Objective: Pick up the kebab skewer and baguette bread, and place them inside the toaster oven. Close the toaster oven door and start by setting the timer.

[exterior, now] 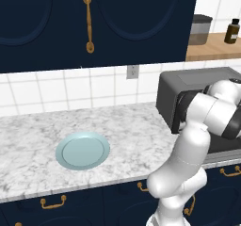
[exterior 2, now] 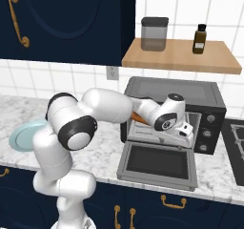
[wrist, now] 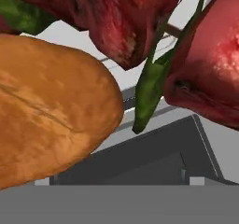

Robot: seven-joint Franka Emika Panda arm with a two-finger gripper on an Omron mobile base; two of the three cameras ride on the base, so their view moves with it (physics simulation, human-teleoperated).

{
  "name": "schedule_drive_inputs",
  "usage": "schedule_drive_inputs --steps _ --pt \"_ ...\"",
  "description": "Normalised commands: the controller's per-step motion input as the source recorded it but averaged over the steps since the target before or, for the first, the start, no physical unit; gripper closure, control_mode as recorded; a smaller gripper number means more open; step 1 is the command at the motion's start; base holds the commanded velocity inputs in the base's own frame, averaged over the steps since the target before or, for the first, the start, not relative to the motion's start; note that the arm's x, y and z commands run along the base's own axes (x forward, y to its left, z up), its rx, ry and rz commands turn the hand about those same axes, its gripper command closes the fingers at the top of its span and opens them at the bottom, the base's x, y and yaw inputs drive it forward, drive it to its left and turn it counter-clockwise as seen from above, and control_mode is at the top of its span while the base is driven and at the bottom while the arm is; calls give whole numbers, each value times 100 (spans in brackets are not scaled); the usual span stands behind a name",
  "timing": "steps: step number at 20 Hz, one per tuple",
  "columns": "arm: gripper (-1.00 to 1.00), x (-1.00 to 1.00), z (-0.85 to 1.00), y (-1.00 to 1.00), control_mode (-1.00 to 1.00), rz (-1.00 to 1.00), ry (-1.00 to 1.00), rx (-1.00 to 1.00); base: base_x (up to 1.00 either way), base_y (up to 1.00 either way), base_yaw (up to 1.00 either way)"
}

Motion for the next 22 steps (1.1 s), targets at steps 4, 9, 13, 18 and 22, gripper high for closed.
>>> schedule_drive_inputs --steps 4,9,13,18,22 --pt "-100 23 0 0 -100 -13 0 0 0 0 0" --pt "-100 13 -5 0 -100 -12 0 0 0 0 0" --pt "-100 17 -11 9 -100 -12 0 0 0 0 0" --pt "-100 18 -19 27 -100 -12 0 0 0 0 0" --pt "-100 33 -16 57 -100 -12 0 0 0 0 0"
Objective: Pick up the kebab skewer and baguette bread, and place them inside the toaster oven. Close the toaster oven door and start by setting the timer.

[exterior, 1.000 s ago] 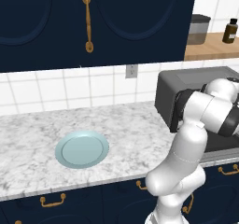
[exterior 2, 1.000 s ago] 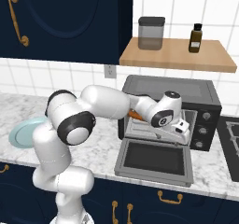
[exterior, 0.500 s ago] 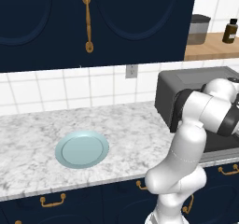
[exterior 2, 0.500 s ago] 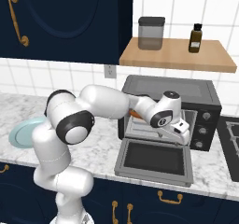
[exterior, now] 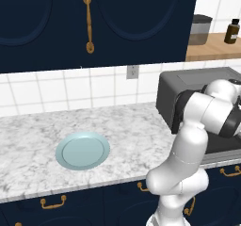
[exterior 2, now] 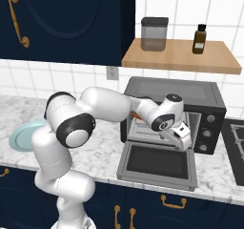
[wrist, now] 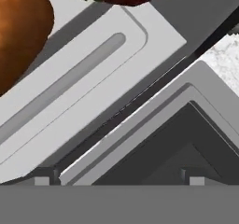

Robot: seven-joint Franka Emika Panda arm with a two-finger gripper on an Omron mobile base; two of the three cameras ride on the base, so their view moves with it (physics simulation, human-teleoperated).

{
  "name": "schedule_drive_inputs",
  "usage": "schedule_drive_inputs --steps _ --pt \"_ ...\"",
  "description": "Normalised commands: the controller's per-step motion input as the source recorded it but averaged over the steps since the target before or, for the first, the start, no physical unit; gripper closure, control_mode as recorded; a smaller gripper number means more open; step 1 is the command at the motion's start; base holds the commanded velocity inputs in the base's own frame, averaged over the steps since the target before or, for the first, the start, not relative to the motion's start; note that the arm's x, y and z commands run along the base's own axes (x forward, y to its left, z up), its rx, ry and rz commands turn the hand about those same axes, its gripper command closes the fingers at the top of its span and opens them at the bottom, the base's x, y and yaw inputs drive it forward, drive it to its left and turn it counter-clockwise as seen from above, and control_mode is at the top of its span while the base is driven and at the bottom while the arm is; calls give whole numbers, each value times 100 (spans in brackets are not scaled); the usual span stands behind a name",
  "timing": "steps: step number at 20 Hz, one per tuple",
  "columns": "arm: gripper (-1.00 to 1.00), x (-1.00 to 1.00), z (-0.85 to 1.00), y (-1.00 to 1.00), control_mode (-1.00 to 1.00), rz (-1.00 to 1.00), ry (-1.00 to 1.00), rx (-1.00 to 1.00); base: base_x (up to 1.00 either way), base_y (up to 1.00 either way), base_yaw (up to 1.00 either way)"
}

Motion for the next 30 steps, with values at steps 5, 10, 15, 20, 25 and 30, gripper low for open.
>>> schedule_drive_inputs --steps 5,10,15,20,25,30 --pt "-100 6 -5 25 -100 -10 1 0 0 0 0" --pt "-100 -72 -7 0 -100 -3 1 -5 0 0 0" --pt "-100 -66 3 15 -100 -2 0 -3 0 0 0" --pt "-100 -79 35 50 -100 5 0 -13 0 0 0" --pt "-100 -92 6 82 -100 23 5 -13 0 0 0" --pt "-100 -71 -24 75 -100 12 13 -1 0 0 0"
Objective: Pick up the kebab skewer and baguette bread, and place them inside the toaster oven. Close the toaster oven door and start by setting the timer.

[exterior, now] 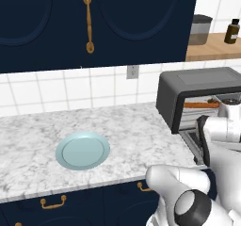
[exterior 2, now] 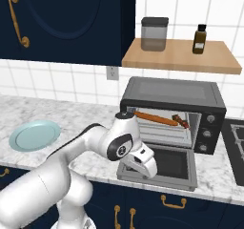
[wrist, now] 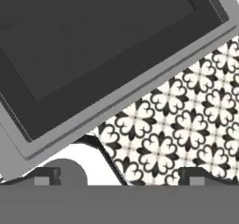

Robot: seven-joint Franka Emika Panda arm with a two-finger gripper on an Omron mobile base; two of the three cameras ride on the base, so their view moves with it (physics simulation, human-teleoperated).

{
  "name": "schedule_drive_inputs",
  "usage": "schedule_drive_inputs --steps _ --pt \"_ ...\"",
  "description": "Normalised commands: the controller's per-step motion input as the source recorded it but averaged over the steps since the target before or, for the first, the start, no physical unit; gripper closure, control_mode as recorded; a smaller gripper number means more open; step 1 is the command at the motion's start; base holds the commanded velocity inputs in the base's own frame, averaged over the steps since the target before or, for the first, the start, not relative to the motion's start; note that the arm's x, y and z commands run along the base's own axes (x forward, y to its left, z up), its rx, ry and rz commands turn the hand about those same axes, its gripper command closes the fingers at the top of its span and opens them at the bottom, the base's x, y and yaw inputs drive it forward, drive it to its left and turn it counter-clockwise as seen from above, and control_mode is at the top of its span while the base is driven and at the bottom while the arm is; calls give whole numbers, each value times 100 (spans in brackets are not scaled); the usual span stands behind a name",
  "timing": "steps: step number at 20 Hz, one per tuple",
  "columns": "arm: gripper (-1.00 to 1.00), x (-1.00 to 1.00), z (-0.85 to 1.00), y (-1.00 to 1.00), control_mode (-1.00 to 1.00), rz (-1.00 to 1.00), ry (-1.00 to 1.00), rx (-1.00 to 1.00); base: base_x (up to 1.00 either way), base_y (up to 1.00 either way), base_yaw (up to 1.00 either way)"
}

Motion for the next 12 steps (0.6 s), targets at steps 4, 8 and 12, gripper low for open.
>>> schedule_drive_inputs --steps 4,8,12 --pt "-100 -35 -24 53 -100 14 21 0 0 0 0" --pt "-100 -21 -23 21 -100 17 25 0 0 0 0" --pt "-100 23 -39 2 -100 23 14 1 0 0 0"
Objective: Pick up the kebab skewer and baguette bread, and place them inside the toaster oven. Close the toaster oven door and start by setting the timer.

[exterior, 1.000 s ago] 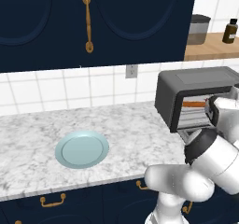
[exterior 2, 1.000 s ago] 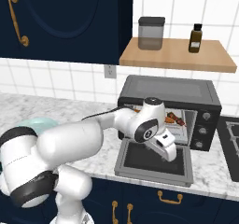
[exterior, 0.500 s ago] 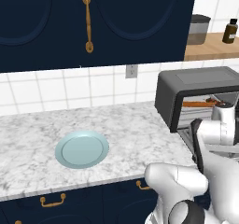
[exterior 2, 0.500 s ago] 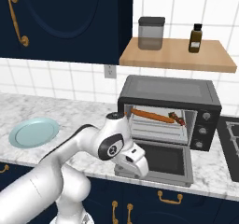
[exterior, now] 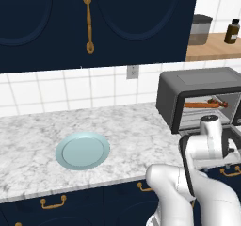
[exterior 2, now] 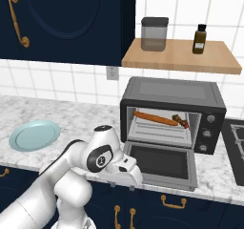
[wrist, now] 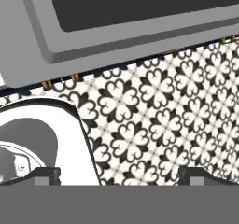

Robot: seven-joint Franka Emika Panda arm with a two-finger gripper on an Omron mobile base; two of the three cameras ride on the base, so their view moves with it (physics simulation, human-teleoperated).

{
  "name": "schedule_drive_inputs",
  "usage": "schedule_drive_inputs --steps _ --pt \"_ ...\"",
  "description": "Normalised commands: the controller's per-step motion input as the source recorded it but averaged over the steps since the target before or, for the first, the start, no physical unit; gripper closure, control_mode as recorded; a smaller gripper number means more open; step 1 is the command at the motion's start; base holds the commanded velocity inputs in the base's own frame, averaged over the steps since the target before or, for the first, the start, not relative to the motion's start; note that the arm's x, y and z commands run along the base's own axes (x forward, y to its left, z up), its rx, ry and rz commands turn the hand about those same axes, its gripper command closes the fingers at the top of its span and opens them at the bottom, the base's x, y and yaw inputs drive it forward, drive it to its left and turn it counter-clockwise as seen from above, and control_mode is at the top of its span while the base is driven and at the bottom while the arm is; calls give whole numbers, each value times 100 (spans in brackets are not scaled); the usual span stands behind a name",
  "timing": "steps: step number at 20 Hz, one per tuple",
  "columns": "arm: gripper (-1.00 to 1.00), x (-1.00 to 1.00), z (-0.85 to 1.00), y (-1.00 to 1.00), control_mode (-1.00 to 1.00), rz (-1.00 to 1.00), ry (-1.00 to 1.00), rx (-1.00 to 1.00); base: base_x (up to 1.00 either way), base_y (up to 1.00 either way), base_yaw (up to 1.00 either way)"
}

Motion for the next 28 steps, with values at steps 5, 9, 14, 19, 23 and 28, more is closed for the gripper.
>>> schedule_drive_inputs --steps 5,9,14,19,23,28 --pt "-100 12 -18 -1 -100 27 1 4 0 0 0" --pt "-100 12 -23 0 -100 22 0 10 0 0 0" --pt "-100 26 -24 -11 -100 5 0 17 0 0 0" --pt "-100 40 -21 -37 -100 0 0 17 0 0 0" --pt "-100 69 -15 -34 -100 0 0 9 0 0 0" --pt "-100 63 -18 -27 -100 0 0 8 0 0 0"
